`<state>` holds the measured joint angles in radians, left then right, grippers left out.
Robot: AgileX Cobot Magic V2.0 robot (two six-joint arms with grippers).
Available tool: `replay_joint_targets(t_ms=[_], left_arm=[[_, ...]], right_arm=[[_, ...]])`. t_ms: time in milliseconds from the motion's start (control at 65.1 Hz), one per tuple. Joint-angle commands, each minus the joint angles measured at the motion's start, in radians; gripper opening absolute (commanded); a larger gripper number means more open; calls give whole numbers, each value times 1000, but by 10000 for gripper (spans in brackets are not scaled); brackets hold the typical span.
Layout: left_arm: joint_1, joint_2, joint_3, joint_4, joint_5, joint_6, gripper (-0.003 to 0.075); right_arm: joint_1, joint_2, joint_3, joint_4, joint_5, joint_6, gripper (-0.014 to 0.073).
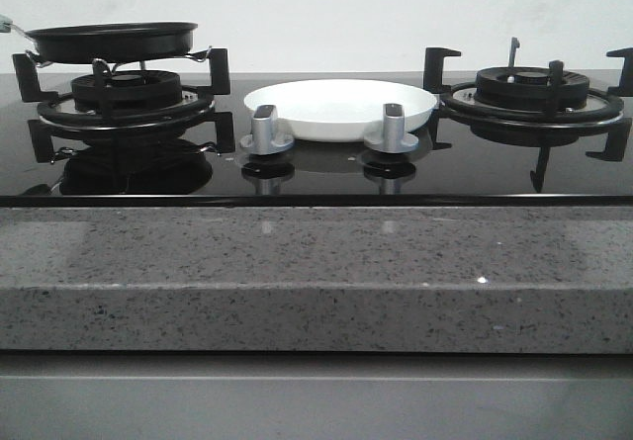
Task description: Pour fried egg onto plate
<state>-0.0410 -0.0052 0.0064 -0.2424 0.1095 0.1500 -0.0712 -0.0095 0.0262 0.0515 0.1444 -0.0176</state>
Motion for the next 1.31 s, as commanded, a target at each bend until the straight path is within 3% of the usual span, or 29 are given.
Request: replay_joint_targets(t_ms=[0, 722, 876, 1091, 1290], left_arm=[[-1, -17, 6, -11, -83, -7, -19], [-1, -17, 6, -11, -87, -7, -20], [-1, -17, -9, -11, -151, -7, -20], [-1, 41, -245, 81, -91, -7, -20], [-1, 309, -514, 137, 77, -7, -20]], right_arm=[[-7, -20, -3, 1, -82, -8, -68], [-7, -20, -3, 3, -87, -8, -68], [-7, -20, -11, 5, -130, -8, -68], [-6, -7, -232, 5, -33, -8, -68], [-6, 151, -508, 4, 146, -8, -67]])
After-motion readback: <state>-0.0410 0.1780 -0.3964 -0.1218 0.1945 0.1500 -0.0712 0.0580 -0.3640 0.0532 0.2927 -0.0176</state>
